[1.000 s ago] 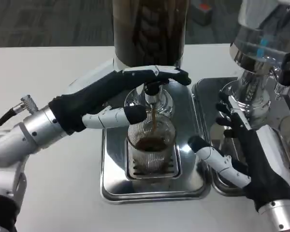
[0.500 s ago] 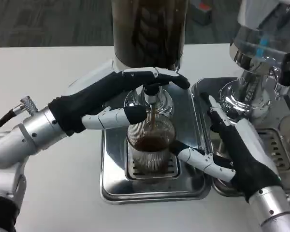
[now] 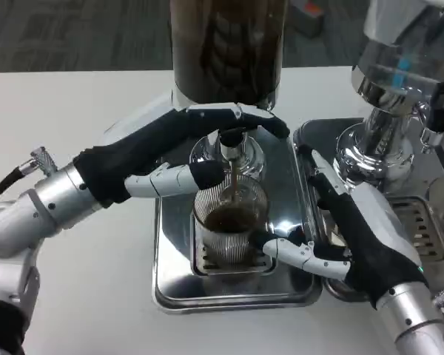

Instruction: Grasp the cup under the faucet to collect the drink, then remove the cup.

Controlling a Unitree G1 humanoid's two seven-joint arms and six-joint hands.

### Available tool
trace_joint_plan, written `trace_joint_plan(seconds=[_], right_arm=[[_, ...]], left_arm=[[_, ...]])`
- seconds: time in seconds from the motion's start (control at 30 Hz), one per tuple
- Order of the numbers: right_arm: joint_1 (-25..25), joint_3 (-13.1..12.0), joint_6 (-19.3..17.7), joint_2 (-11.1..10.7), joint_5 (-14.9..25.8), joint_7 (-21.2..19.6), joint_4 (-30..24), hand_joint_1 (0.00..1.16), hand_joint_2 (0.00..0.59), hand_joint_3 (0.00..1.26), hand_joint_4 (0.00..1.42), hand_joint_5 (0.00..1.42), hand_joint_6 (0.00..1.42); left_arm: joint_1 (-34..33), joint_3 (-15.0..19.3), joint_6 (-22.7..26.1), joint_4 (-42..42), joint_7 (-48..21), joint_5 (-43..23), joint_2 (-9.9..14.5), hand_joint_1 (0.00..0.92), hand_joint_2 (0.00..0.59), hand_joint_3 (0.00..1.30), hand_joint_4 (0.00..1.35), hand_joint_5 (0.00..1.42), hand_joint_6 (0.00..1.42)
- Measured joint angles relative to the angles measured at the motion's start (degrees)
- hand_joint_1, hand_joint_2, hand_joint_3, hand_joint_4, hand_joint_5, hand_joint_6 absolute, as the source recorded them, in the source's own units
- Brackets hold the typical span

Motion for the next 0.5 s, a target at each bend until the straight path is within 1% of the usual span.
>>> trace_joint_plan(seconds=[0.07,0.13,0.2,0.33,0.5], right_arm=[[-0.01,0.00,0.13,0.03,0.04,0.00,0.01,0.39,0.070,0.00,0.00,0.11,0.23],[-0.03,0.00,0.15,0.10,0.14,0.00,0.07,0.38,0.071,0.00,0.00,0.11,0.23],[-0.05,0.00,0.15,0.19,0.24,0.00,0.33,0.39,0.072,0.00,0.00,0.11,0.23],[-0.10,0.00,0.15,0.25,0.37,0.00,1.11,0.40,0.098,0.00,0.00,0.10,0.23],[-0.19,0.01,0.15,0.64,0.41,-0.03,1.34,0.41,0.119,0.00,0.00,0.10,0.23]], left_arm=[[0.02,0.04,0.00,0.00,0.27,0.00,0.00,0.000,0.107,0.34,0.25,0.16,0.21],[0.05,0.12,0.00,0.03,0.45,0.00,0.00,0.000,0.107,0.32,0.24,0.16,0.21],[0.05,0.16,0.00,0.07,0.52,-0.01,-0.01,0.000,0.108,0.30,0.20,0.16,0.21],[0.05,0.46,0.22,0.44,0.63,-0.30,-0.10,0.000,0.112,0.30,0.18,0.16,0.21],[-0.03,1.31,2.40,1.31,0.50,-2.57,-0.62,0.000,0.113,0.29,0.18,0.16,0.22]])
